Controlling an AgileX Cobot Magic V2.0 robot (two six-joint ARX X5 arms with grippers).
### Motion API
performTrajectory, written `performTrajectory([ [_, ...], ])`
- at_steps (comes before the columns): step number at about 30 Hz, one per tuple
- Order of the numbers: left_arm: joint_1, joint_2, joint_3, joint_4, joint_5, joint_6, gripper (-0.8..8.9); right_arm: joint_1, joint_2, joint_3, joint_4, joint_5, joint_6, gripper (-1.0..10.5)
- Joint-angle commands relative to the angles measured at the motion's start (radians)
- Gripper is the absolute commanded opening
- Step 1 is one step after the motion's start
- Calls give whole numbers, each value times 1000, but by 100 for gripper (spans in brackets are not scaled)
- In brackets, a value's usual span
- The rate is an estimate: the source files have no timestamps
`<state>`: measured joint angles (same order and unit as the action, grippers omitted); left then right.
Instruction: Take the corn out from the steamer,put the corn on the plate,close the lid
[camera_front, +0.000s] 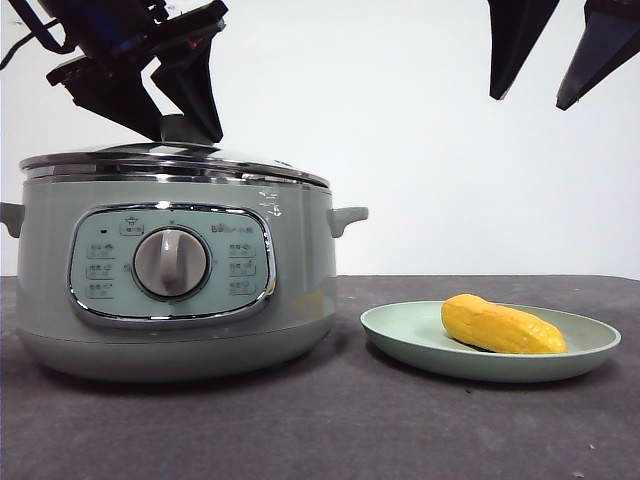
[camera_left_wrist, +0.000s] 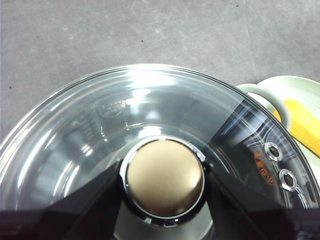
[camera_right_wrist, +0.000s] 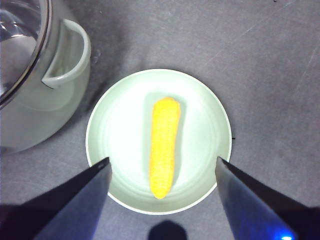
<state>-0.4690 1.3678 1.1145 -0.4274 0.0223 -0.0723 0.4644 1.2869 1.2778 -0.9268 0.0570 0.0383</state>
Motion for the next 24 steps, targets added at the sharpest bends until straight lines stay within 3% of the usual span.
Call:
performTrajectory([
  [1,-4,35,6,11,8,-6,0,0,2,-7,2,5,10,346],
  [3,-4,35,6,-5,7,-6,46,0,2,-7,1,5,10,346],
  [6,-4,35,6,-8,8,-6,344,0,2,-7,1,5,10,346],
  [8,-3,35,6,-10,9,-6,442,0,2,-7,0,5,10,346],
  [16,-3,2,6,-7,3,-6,440,0,2,-7,-2,4,8,346],
  [24,-2,-193,6,-24,5,-6,437,0,-8,-7,30,2,4,343],
])
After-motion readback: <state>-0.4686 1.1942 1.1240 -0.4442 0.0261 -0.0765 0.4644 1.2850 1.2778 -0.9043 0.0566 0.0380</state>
